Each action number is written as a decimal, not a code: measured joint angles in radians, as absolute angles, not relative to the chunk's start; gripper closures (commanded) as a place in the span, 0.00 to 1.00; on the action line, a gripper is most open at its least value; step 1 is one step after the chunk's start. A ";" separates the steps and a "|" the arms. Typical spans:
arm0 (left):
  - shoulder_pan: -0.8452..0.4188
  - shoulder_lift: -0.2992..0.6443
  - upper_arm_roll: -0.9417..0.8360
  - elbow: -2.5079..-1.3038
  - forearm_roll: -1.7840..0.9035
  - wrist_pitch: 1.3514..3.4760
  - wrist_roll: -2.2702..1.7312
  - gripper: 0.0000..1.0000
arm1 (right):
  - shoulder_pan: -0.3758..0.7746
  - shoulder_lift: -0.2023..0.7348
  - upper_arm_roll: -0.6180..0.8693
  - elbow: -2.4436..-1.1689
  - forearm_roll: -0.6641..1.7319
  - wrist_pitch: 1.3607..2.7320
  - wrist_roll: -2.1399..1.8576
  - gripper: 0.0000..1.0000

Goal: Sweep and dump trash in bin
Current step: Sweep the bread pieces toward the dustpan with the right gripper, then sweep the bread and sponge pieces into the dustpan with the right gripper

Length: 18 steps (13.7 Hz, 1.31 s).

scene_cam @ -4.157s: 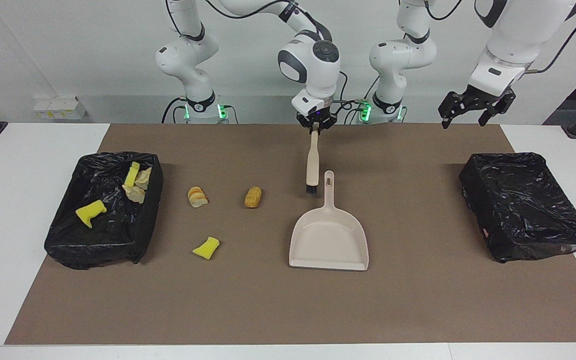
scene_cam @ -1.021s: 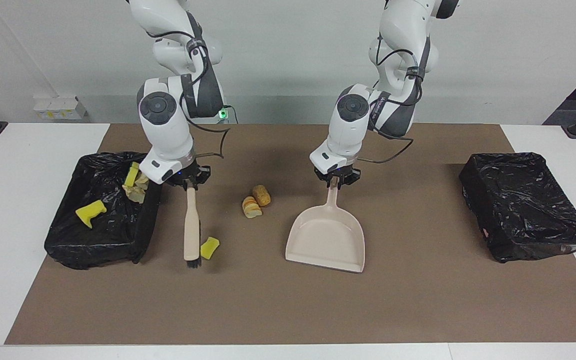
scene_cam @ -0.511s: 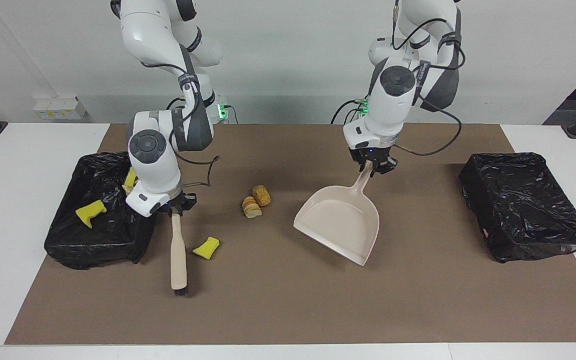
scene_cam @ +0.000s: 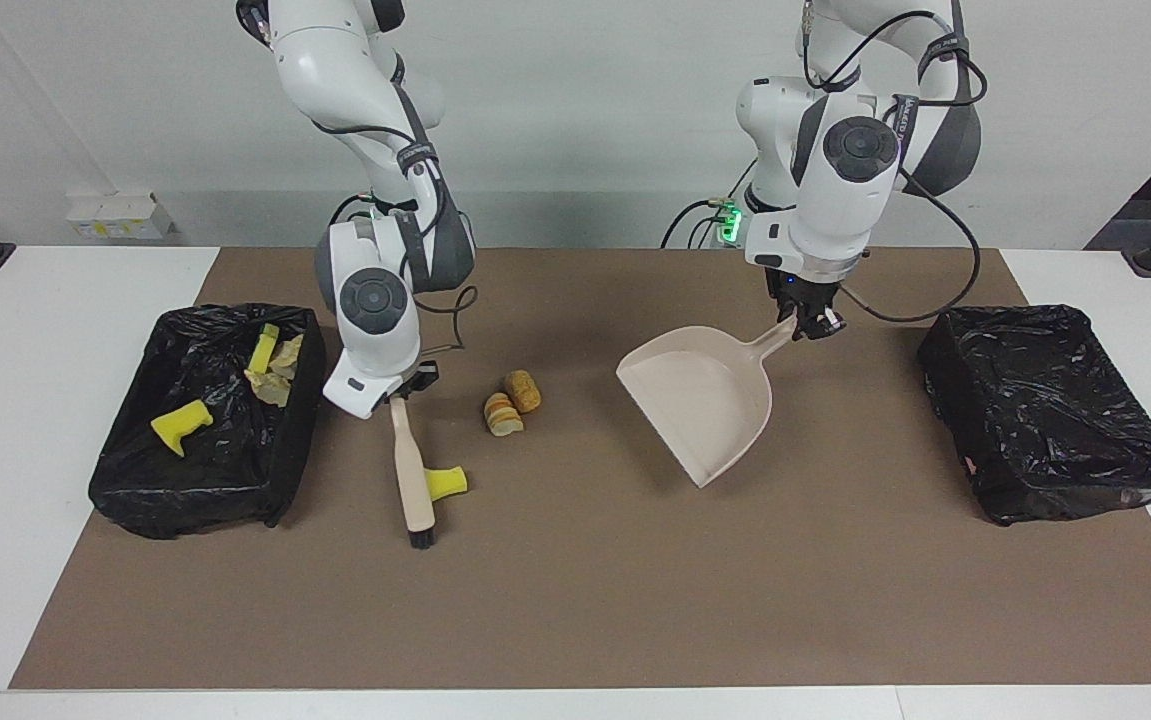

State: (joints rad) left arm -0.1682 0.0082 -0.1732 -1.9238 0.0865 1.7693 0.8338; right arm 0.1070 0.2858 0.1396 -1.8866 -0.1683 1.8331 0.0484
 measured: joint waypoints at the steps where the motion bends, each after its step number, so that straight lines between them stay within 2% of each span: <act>1: -0.160 0.008 -0.173 -1.930 0.086 1.771 0.864 1.00 | 0.126 0.258 0.140 -1.929 -0.139 1.829 0.068 1.00; 3: -0.160 0.007 -0.178 -1.963 0.087 1.810 0.888 1.00 | 0.174 0.214 0.142 -1.991 -0.091 1.829 0.126 1.00; 5: -0.166 0.008 -0.190 -2.048 0.087 1.923 0.891 1.00 | 0.218 0.190 0.143 -2.021 -0.064 1.829 0.185 1.00; 12: -0.183 -0.026 -0.199 -2.219 0.087 2.119 0.894 1.00 | 0.283 0.167 0.144 -2.050 0.118 1.828 0.422 1.00; 16: -0.183 -0.053 -0.198 -2.251 0.087 2.131 0.894 1.00 | 0.289 0.165 0.144 -2.051 0.210 1.839 0.506 1.00; 18: -0.183 -0.055 -0.198 -2.257 0.087 2.131 0.894 1.00 | 0.289 0.172 0.144 -2.046 0.300 1.889 0.546 1.00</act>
